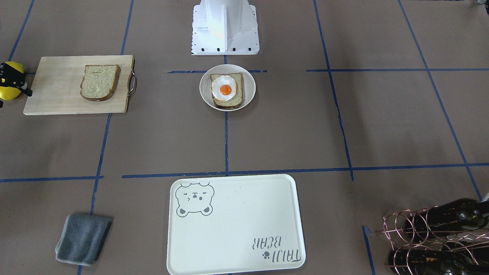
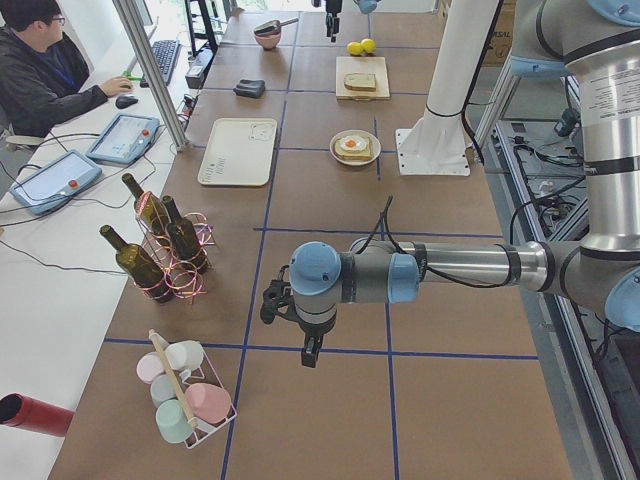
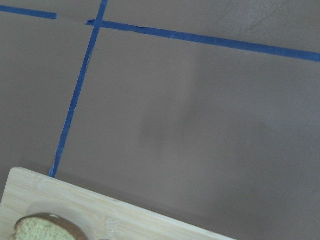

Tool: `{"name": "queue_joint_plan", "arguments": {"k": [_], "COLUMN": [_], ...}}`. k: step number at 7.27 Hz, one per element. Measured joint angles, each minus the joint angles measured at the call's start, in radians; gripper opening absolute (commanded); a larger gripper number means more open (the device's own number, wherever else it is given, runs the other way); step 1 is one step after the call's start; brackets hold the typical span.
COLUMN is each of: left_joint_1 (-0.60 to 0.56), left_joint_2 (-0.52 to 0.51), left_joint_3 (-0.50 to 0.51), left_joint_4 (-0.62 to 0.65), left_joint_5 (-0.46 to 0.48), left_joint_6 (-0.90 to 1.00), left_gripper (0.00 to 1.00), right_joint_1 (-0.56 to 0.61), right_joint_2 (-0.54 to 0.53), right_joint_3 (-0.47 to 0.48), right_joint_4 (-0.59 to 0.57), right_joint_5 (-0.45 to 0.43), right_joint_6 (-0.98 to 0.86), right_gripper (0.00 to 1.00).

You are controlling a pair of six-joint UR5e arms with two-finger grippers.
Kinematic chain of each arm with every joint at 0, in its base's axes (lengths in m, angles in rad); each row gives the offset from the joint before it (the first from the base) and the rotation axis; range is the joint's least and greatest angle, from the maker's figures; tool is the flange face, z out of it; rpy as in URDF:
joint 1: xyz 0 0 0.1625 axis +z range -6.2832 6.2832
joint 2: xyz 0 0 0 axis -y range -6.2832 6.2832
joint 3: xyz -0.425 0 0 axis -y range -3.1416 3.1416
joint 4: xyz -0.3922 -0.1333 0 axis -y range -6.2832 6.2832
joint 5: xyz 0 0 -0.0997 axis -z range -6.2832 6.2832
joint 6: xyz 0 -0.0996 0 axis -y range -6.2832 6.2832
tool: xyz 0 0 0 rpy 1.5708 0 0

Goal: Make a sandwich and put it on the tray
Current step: 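Move the right gripper down to the bread slice on the wooden board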

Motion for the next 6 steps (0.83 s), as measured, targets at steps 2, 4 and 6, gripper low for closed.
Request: {"name": "queue_joint_plan", "arguments": {"k": [2,4,6], "left_joint_1": [0.000,0.001,0.000], "left_joint_2": [0.000,0.000,0.000], "left_joint_3": [-0.002,-0.003,-0.004], "left_joint_4": [-0.001,-0.001,-0.002], "left_joint_5": [0.000,0.000,-0.001], "left_joint_6": [0.000,0.000,0.001], "left_gripper": [1.00,1.00,1.00], "right_joint_1": [-0.142,-0.271,-0.426], "right_joint_2": [-0.070,-0.104,-0.109], "right_joint_3": [0.002,0.005,0.011], "right_joint_4": [0.216,0.317,0.337], "right_joint_5": [-0.090,-0.196,-0.352], "right_joint_6": [0.266,0.428,0.529], "right_gripper": [0.86,0.77,0.70]}}
